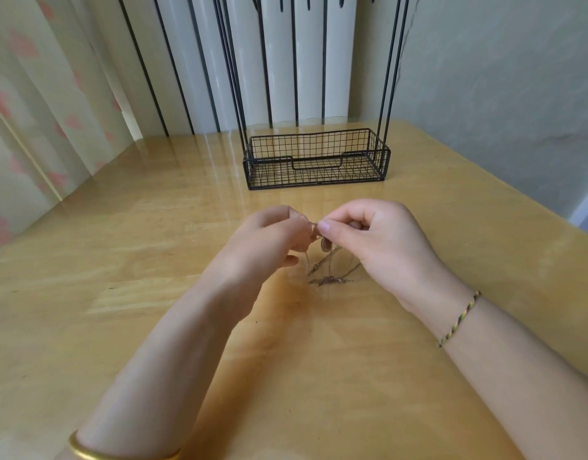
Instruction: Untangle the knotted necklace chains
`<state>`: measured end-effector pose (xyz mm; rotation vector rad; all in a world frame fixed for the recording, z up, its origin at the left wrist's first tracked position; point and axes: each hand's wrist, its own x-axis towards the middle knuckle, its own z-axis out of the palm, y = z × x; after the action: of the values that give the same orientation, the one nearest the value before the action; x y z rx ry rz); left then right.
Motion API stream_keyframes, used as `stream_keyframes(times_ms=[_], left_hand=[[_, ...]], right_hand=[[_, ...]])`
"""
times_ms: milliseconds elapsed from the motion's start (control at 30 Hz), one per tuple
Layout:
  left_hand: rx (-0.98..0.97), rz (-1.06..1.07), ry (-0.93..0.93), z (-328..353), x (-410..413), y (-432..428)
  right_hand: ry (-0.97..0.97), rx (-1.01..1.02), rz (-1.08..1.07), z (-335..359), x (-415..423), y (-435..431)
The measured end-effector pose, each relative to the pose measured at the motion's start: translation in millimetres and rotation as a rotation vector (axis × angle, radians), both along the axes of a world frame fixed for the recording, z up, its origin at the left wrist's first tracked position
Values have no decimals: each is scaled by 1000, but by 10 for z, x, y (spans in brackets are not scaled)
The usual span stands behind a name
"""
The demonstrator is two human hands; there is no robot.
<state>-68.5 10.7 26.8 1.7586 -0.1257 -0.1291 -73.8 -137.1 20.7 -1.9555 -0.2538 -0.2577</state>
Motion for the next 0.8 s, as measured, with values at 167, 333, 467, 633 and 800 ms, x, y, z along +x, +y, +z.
stream_keyframes(times_ms=[167,333,467,633,800], left_hand=[[-149,2,53,21,-9,13],[-160,10,76,7,-6,-12],[-133,-15,89,5,-39,-39],[-96,31,36,-3,-28,-5],[-99,84,-8,15,-9,27]], right_hand=[[21,25,-5,7,2,-2],[12,104,1,11,6,-7],[5,165,-14,25,3,-3],[52,163,-25,23,3,-3],[79,145,-23,21,4,-10]])
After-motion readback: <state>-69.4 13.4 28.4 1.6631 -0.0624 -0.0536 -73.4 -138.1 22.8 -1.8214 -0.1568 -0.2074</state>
